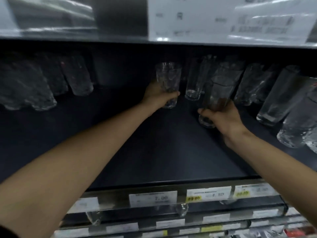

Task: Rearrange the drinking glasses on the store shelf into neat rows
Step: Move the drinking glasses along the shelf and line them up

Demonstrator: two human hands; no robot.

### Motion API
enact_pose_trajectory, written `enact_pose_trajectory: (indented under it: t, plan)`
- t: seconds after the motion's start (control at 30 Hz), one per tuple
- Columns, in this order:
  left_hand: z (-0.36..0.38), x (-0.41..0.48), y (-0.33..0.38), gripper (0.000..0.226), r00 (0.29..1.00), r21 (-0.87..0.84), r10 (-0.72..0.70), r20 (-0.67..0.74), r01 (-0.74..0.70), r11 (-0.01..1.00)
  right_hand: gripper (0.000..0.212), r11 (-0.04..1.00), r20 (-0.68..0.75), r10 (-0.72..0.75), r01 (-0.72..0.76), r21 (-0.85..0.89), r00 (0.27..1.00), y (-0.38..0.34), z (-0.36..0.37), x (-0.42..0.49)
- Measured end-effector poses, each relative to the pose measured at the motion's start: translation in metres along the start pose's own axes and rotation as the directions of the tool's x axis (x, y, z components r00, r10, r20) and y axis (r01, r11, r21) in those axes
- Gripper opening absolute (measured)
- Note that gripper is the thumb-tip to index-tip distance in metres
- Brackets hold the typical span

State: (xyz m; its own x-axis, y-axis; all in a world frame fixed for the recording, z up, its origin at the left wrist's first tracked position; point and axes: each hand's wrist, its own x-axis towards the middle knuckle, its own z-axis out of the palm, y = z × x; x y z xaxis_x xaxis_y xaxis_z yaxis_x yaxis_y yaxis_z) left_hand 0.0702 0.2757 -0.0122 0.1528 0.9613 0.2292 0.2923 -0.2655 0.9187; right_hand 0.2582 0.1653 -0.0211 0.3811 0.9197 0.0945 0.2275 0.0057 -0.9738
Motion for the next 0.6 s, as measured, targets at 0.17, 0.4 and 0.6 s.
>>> enact_pose_trajectory:
  t: [0.17, 0.4, 0.6]
  plan:
    - [-0.055, -0.055, 0.001, 0.043, 0.999, -0.019, -0.033, -0.01, 0.033, 0.999, 0.041, 0.999, 0.095, -0.001, -0.003, 0.041, 0.996, -0.005, 0.026, -0.027]
    - [-0.156, -0.134, 0.009, 0.024, 1.0, 0.008, -0.022, -0.007, 0.022, 1.0, 0.048, 0.998, 0.244, -0.008, -0.007, 0.062, 0.97, -0.019, 0.085, -0.068]
    - [-0.238, -0.177, -0.003, 0.023, 0.994, 0.042, -0.028, -0.103, 0.033, 0.999, 0.065, 0.993, 0.327, 0.016, -0.054, 0.106, 0.945, -0.036, 0.147, -0.11]
